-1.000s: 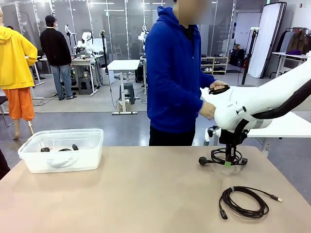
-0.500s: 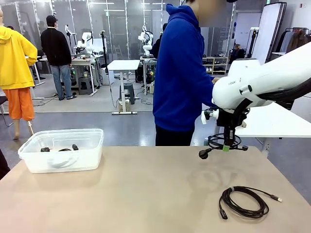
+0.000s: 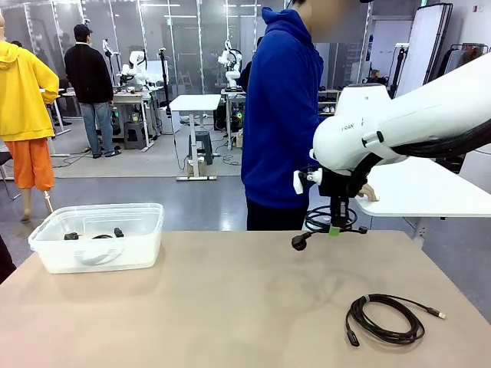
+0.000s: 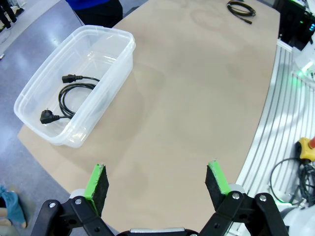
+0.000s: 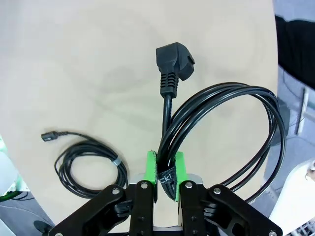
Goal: Organize and store the cables.
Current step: Place the Power Cable into the Organizing box.
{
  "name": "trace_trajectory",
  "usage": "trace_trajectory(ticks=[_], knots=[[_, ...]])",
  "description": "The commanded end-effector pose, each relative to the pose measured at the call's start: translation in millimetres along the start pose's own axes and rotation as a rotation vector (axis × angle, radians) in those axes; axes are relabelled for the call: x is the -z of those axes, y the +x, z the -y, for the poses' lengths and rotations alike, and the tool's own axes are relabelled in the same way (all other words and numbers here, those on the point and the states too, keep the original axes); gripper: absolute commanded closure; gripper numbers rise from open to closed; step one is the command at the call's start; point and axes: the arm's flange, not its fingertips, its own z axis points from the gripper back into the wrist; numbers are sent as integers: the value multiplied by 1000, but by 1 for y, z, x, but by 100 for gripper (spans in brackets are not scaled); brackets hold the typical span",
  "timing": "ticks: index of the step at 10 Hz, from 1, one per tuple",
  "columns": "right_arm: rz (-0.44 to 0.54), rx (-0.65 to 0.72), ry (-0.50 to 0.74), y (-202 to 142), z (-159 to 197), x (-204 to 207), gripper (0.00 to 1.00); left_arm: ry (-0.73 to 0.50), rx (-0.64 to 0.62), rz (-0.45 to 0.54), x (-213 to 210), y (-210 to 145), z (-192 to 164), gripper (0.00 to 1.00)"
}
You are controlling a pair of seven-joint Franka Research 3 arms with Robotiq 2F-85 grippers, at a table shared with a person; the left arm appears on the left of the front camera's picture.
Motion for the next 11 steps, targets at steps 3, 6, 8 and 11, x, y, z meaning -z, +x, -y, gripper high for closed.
trace_trajectory(ticks=[3,6,8,11], knots=[[29,-65,-33,57,-33,-3,100,5,14,-4,-1,-1,-1,0],[45,-112,-10,113,-53,13,100,5,14,-4,-1,-1,-1,0],[56,-133,-2,144,-65,29,100,5,14,-4,-1,-1,-1,0],[58,-194,77,166,-79,59,100,5,14,-4,-1,-1,-1,0]])
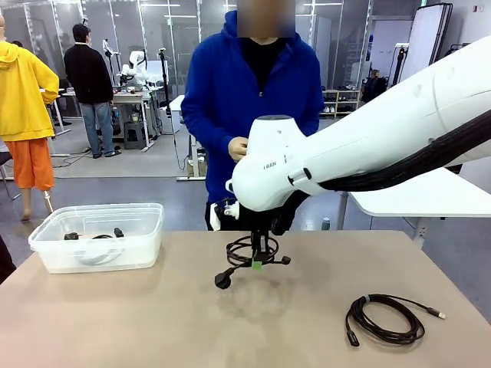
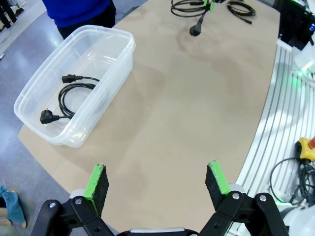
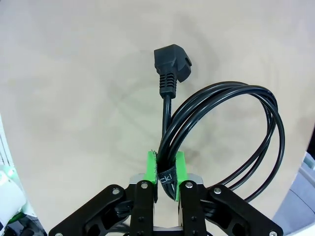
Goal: Organize and store the cables.
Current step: Place the Power Cable into the Organizing box.
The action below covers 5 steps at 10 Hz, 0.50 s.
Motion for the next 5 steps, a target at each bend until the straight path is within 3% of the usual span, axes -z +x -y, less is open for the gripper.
trace_trajectory(ticks=[1,5], knots=[[-5,-1,27,8,8,16,100,5,13,-3,-1,-1,-1,0],[17,-15,115,21,7,55,100,5,13,-3,-1,-1,-1,0]])
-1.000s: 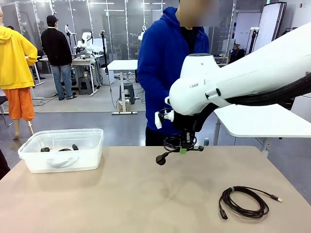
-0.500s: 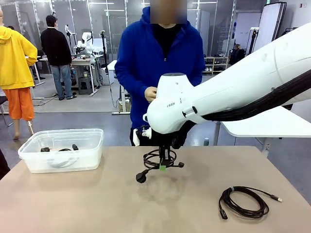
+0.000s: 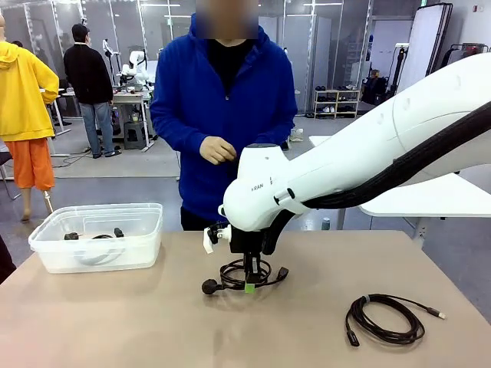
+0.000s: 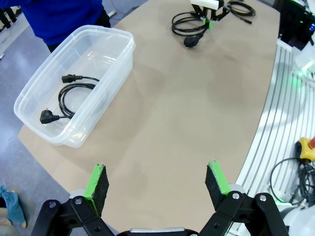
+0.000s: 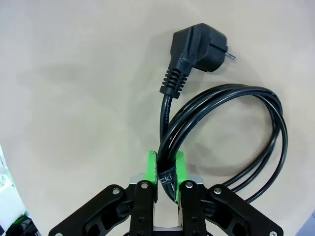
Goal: Organize and store the cables.
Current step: Place the Power Cable into the Organizing box.
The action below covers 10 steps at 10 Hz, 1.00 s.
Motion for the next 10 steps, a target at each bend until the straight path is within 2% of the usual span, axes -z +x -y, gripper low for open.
trace_trajectory(ticks=[1,3,4,5,6,7,8,10], knots=[[24,6,14,8,3,-4,100,5,13,-3,-1,-1,-1,0],[40,26,16,7,5,-6,100,5,13,-3,-1,-1,-1,0],[40,27,29,6,5,-6,71,5,13,-3,-1,-1,-1,0],[44,30,31,5,5,-8,63,5,13,-3,-1,-1,-1,0],[47,34,31,4,5,-10,37,5,13,-3,-1,-1,-1,0],[45,36,29,3,5,-11,26,5,13,-3,-1,-1,-1,0],[47,36,33,3,5,-11,0,5,13,-3,-1,-1,-1,0],[54,42,32,0,5,-13,0,5,13,-3,-1,-1,-1,0]])
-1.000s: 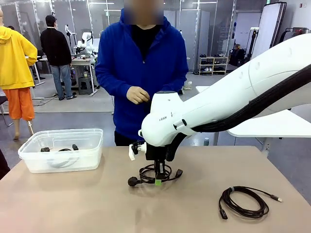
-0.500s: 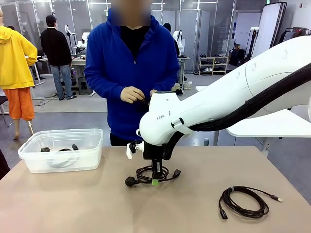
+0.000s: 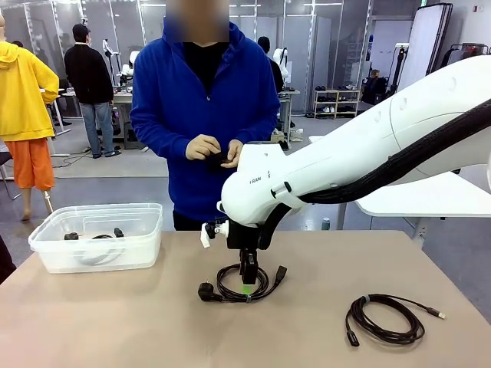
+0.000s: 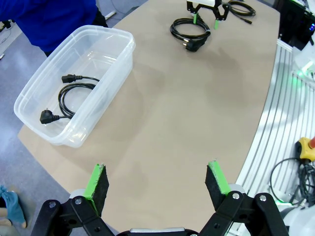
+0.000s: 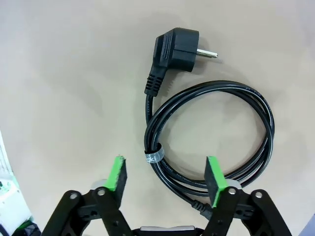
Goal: Organize and store the cables.
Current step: Place the Power Cable into the Organizing box.
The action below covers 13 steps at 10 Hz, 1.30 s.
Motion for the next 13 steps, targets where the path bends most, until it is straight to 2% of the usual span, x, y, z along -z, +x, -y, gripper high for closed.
trace_trajectory(ticks=[1,5,6,7,8,10,13], knots=[[17,24,8,-6,-3,-9,1,5,13,-3,-1,-1,-1,0],[53,51,-36,-29,-7,-24,0,0,0,0,0,0,0,0],[82,64,-47,-39,-8,-32,0,60,14,-68,-3,7,13,0],[115,85,-68,-55,-12,-42,0,51,26,-62,7,24,22,0],[126,100,-88,-78,-17,-48,0,20,62,-47,17,40,30,0],[214,133,-123,-133,-35,-66,0,-38,121,-83,45,63,49,0],[269,205,-190,-206,-73,-86,0,-122,163,-158,90,102,79,0]])
